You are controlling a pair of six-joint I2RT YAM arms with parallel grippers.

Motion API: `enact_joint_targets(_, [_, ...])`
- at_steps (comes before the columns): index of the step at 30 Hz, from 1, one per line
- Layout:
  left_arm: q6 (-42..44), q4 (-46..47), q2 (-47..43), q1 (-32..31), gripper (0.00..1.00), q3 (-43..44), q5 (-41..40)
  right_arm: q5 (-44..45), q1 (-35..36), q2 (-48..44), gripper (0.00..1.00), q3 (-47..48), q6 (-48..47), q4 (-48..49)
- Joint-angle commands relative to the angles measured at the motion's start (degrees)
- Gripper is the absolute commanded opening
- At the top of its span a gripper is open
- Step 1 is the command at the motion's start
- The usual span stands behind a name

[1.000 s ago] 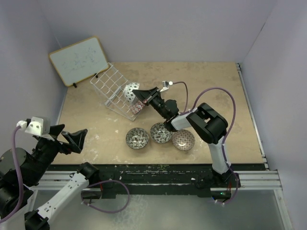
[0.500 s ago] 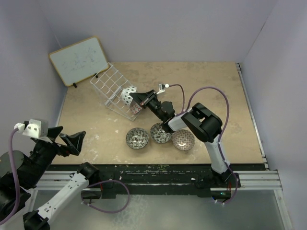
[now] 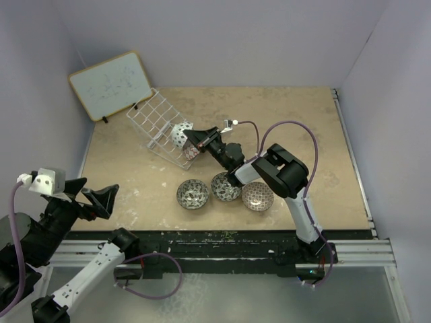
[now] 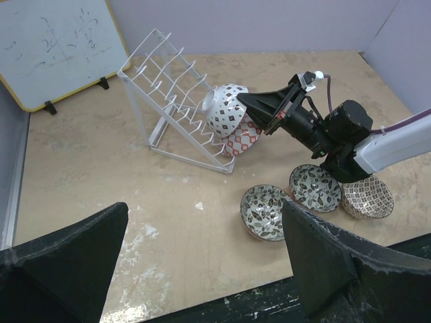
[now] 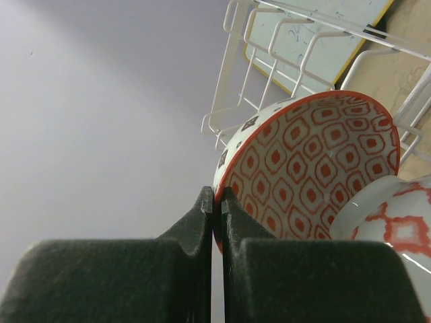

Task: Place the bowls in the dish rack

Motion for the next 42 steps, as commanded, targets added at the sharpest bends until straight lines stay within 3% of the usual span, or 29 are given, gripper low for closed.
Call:
enact_joint_targets(1, [0.16,0.65,-0.3,-0.15,0.99,1.66,-0.64,1.66,0.12,-0.9,0.0,2.04,2.02,22.26])
enact_joint_targets(17, [-0.19,1.22,-0.46,-0.16,0.99,1.53,-0.75,1.63,0.03,-4.78,0.08,-2.97,1.59,22.12])
enact_joint_targets(31, [-0.3,1.44,-0.49,-0.16,0.99,1.26,-1.01,2.21,0.13,-5.06,0.32,-5.76,2.86,22.13])
enact_joint_targets(42, [-0.48,2.34,-0.36,-0.15,0.99,0.61,-1.01,2.42,0.12,-5.98,0.33,-10.41,5.81,22.13])
